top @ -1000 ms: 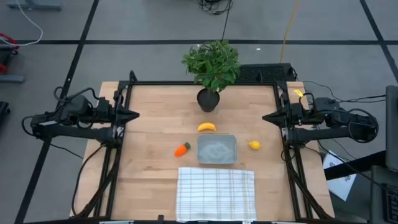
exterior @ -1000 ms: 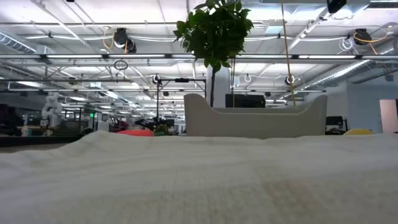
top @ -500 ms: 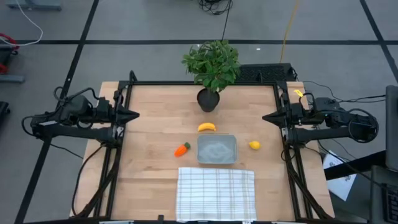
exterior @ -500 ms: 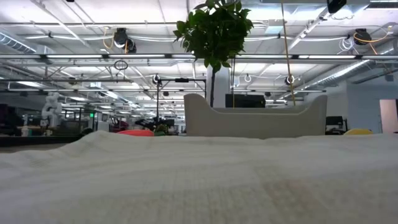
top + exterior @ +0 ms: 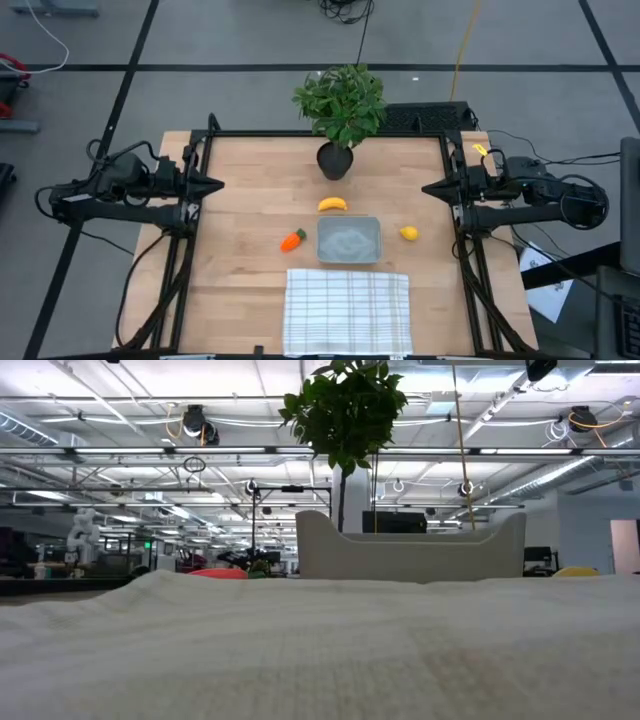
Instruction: Pick and placing Produce into tupperware
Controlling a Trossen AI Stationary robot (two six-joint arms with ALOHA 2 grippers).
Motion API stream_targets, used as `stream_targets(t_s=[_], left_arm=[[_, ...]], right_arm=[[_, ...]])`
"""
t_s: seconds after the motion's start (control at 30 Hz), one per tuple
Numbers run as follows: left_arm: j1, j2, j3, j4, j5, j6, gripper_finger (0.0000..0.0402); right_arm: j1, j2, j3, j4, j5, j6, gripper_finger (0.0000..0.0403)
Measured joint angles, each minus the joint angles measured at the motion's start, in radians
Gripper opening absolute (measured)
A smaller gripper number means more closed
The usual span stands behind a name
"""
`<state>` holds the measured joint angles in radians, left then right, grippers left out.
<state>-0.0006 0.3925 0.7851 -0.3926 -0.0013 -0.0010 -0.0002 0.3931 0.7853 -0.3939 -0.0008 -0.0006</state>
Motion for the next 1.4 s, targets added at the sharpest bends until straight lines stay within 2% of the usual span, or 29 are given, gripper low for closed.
stream_targets(t_s=[0.9,1.07,1.4], left_arm=[[0.0,0.0,0.0,0.001,0.0,0.0,0.0024],[0.0,0.0,0.0,0.043,0.0,-0.013,0.0024],[0.0,0.0,0.0,0.124,0.0,-0.187,0.0024]], right_arm=[[0.0,0.0,0.0,0.0,0.0,0.0,0.0],[0.0,0.0,0.0,0.0,0.0,0.0,0.0],[0.0,0.0,0.0,0.022,0.0,0.0,0.0]])
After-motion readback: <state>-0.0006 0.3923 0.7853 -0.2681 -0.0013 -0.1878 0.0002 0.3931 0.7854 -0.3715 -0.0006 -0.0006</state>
